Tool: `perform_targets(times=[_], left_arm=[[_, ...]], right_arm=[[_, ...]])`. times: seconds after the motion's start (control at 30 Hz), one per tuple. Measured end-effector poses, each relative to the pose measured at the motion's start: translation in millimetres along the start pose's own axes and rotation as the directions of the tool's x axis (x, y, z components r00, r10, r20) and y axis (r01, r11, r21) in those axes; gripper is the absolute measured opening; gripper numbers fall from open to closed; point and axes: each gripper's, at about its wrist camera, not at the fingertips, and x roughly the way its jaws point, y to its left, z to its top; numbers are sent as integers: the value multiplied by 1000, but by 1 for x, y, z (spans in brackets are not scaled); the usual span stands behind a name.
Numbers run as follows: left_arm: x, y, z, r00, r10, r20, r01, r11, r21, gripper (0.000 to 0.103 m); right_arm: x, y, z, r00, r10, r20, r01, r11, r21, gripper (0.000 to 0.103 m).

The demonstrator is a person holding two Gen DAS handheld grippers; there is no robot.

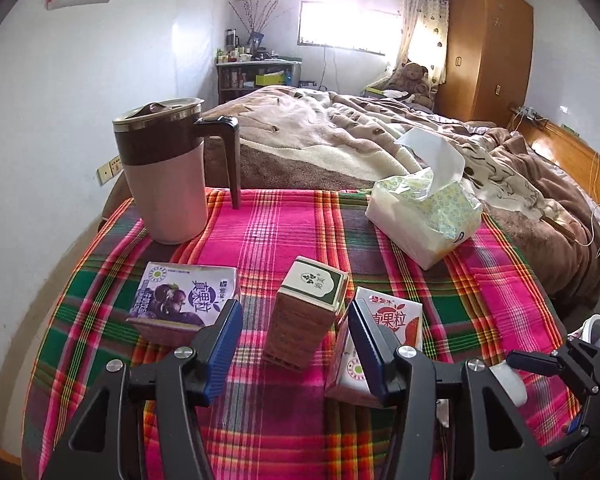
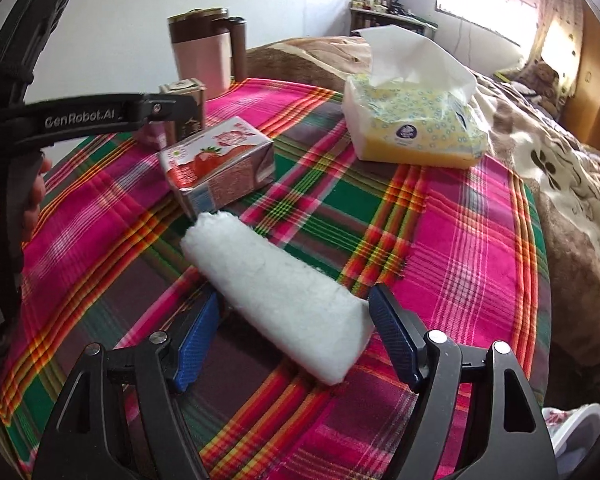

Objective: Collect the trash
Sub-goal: 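Grasp the white rolled towel with the right gripper while the left gripper reaches the green-white box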

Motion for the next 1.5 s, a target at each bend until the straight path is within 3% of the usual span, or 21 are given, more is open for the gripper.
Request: perform_targets(times=[0.17, 0.37, 0.43, 0.53, 0.7, 1.17, 1.5], left_arm=[[10, 1, 3, 1000, 13, -4, -13, 1000, 11, 55], [13, 4, 3, 1000, -22, 2, 23, 1000, -11, 54], [12, 5, 3, 999, -33, 7, 33, 999, -23, 51], [9, 6, 3, 999, -34, 19, 34, 999, -26, 39], [4, 6, 0, 999, -22, 25, 23, 999, -26, 38], [-40, 3, -15, 998, -20, 65, 23, 999, -36, 38], [-83, -11, -32, 995, -28, 92, 31, 999, -26, 38]], right_arm=[[0, -3, 0, 1000, 12, 12, -13, 1000, 24, 76], [-2, -8, 0, 999, 31, 27, -32, 999, 42, 52], [-3, -11, -1, 999, 41, 34, -43, 997, 57, 45], [-4, -12, -2, 997, 66, 41, -69, 995, 70, 34], [-8, -11, -4, 995, 85, 57, -90, 992, 84, 22], [-33, -13, -16, 988, 105, 112, -120, 982, 144, 20], [-65, -15, -28, 984, 71, 164, -101, 979, 180, 20]])
